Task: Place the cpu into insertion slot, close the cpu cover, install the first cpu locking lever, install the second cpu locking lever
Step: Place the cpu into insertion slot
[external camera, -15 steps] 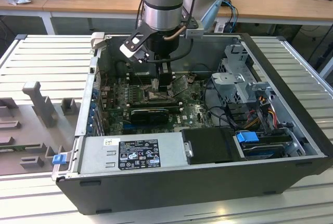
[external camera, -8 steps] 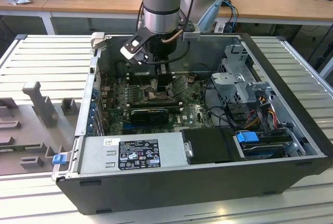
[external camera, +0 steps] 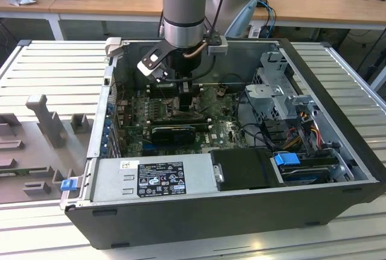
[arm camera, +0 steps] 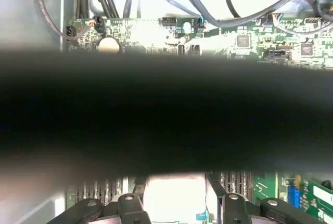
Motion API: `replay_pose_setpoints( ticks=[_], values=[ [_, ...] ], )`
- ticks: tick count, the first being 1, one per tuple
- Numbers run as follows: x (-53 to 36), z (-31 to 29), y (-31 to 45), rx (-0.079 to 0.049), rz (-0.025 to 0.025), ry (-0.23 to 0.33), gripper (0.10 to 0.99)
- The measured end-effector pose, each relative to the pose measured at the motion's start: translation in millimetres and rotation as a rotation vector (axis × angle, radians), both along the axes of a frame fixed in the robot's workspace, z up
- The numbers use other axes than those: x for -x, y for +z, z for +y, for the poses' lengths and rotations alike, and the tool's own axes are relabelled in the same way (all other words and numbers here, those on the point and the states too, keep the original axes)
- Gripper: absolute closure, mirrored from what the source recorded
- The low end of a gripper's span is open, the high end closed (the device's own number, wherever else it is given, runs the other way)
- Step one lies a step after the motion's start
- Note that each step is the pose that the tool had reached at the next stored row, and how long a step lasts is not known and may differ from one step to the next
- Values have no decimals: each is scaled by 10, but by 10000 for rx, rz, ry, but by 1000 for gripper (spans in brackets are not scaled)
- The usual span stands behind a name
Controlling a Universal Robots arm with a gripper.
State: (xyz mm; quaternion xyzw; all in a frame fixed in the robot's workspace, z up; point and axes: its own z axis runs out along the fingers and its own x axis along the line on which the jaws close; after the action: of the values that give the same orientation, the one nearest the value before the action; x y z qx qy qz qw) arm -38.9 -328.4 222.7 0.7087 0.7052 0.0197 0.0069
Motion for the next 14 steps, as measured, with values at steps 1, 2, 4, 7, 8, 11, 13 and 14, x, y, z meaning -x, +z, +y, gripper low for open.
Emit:
replay_pose_setpoints(
  ticks=[1, 2, 4, 7, 8, 11, 13, 14],
  values=[
    [1, 3, -22, -1, 0, -4, 557],
    [1, 6, -33, 0, 1, -11, 557],
    [1, 21, -60, -1, 2, -47, 557],
    [2, 46, -89, -1, 2, -152, 557],
    [1, 48, -99, 0, 2, -152, 557],
    [2, 58, -141, -1, 2, -154, 557],
    [2, 80, -164, 0, 2, -154, 557],
    [2, 88, -173, -2, 1, -149, 557]
  ],
)
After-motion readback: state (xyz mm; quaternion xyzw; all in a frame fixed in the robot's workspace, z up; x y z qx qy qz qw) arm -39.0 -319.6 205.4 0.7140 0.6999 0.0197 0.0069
